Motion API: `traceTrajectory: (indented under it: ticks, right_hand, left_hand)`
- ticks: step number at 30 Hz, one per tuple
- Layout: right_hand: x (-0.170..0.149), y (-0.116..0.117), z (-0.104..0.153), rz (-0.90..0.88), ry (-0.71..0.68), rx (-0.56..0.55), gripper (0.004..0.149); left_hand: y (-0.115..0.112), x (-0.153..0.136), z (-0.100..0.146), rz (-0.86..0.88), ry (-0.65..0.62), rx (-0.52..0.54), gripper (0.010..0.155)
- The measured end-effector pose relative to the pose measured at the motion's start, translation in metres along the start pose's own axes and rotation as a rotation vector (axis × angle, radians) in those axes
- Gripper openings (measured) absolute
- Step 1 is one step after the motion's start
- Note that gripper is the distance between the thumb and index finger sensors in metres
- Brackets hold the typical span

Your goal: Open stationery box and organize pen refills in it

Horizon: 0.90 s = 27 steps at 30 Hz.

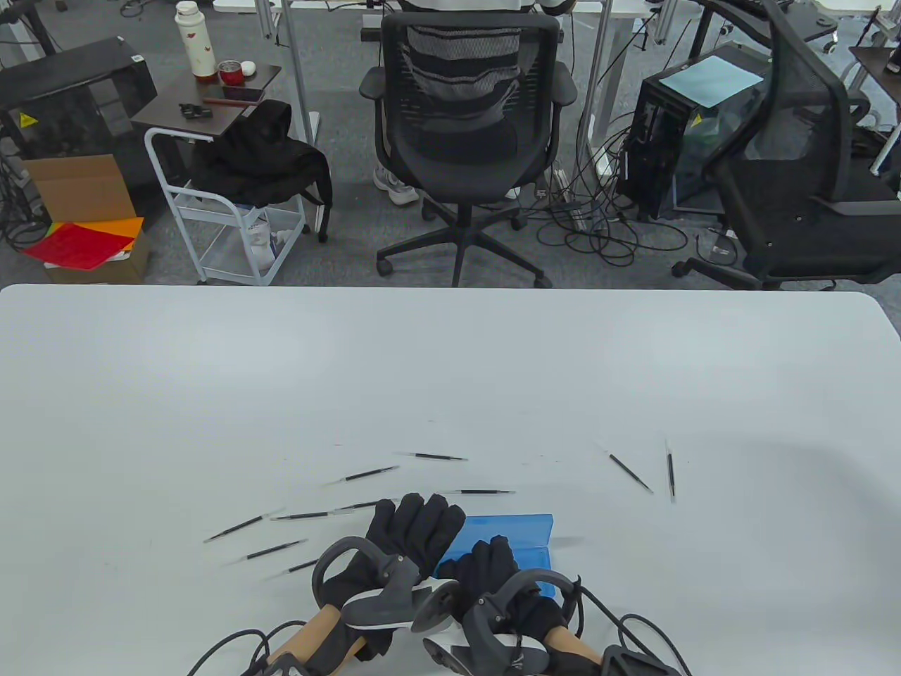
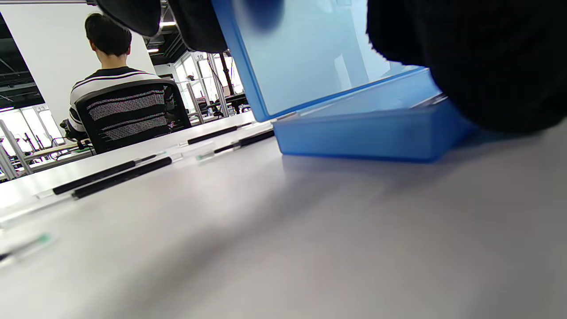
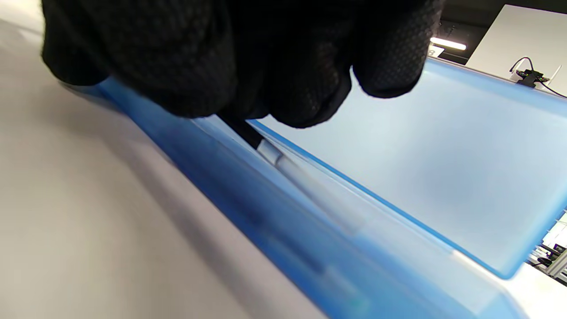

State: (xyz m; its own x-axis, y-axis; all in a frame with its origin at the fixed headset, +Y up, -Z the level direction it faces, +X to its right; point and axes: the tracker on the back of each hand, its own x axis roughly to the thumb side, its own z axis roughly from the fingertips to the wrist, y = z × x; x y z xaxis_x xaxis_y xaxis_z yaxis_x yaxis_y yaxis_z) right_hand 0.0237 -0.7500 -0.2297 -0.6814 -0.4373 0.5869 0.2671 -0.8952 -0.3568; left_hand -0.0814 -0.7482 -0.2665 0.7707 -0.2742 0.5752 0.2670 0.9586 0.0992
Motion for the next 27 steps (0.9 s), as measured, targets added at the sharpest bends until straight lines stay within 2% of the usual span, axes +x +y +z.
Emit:
traceTrajectory:
  ticks: [9,16,23,27]
  right_hand:
    - [-0.001,0.000,0.001,-0.015,-0.005,-0.017,0.058]
    - [-0.019,-0.024,0.009,-0.060,0.006,-0.067,0.055]
    - [-0.078,-0.054,0.005,-0.088,0.127,-0.138,0.053]
    - [-0.111,-0.052,-0.010,-0.101,0.193,-0.121,0.053]
  left_hand:
    - [0.000,0.000,0.000,0.001,-0.001,0.000,0.124]
    - [0.000,0.000,0.000,0.001,0.001,-0.001,0.125]
    - [-0.001,0.000,0.001,0.004,-0.002,0.003,0.125]
    - [0.000,0.001,0.001,-0.005,0.000,0.009,0.125]
